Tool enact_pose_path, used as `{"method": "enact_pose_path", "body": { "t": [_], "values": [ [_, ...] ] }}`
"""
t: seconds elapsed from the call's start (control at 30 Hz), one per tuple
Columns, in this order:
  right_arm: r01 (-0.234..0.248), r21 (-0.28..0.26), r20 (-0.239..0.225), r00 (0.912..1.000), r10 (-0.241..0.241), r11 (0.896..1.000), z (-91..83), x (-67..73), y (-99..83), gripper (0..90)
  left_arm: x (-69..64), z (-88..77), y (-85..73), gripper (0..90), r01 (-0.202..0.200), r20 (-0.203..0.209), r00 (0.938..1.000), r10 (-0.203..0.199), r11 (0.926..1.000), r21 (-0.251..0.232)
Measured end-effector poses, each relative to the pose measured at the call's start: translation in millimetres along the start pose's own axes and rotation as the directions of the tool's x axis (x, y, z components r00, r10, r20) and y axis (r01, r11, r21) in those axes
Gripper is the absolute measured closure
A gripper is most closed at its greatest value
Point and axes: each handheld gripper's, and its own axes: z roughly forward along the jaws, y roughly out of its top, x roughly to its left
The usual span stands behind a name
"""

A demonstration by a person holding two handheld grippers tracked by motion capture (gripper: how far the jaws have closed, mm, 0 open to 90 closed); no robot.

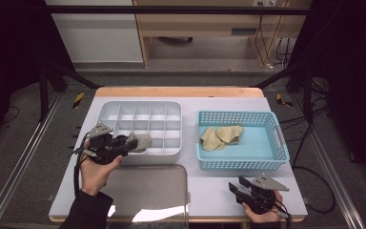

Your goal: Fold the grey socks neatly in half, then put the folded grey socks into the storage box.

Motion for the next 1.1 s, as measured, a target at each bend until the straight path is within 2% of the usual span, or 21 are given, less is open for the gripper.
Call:
{"method": "enact_pose_path", "body": {
  "t": [0.17, 0.43, 0.83, 1.0, 1.1],
  "values": [
    [0.002, 0.005, -0.003, 1.0, -0.002, 1.0, 0.4, 0.6, -0.1, 50.6, 11.6, 0.5, 3.0, 65.5, 0.011, -0.026, 0.9996, -0.01, 0.9998, 0.017],
    [0.004, 0.01, -0.003, 1.0, -0.004, 1.0, 1.7, 1.0, -0.5, 50.7, 25.6, 11.1, 2.3, 65.5, 0.032, -0.058, 0.9979, -0.029, 0.9979, 0.056],
    [0.008, 0.012, -0.007, 0.9999, -0.008, 1.0, 2.0, 0.8, -1.0, 51.0, 38.2, 27.3, -2.7, 65.6, 0.036, -0.086, 0.996, -0.025, 0.9909, 0.129],
    [0.011, 0.016, -0.008, 0.9999, -0.01, 1.0, 2.9, 1.1, -1.2, 51.1, 42.2, 34.5, -7.5, 65.7, 0.027, -0.072, 0.9973, -0.016, 0.9872, 0.157],
    [0.009, 0.019, -0.01, 0.9999, -0.009, 1.0, 3.5, 1.4, -1.5, 51.3, 42.8, 39.1, -10.4, 65.7, 0.014, -0.082, 0.9966, 0.001, 0.9835, 0.181]
  ]
}}
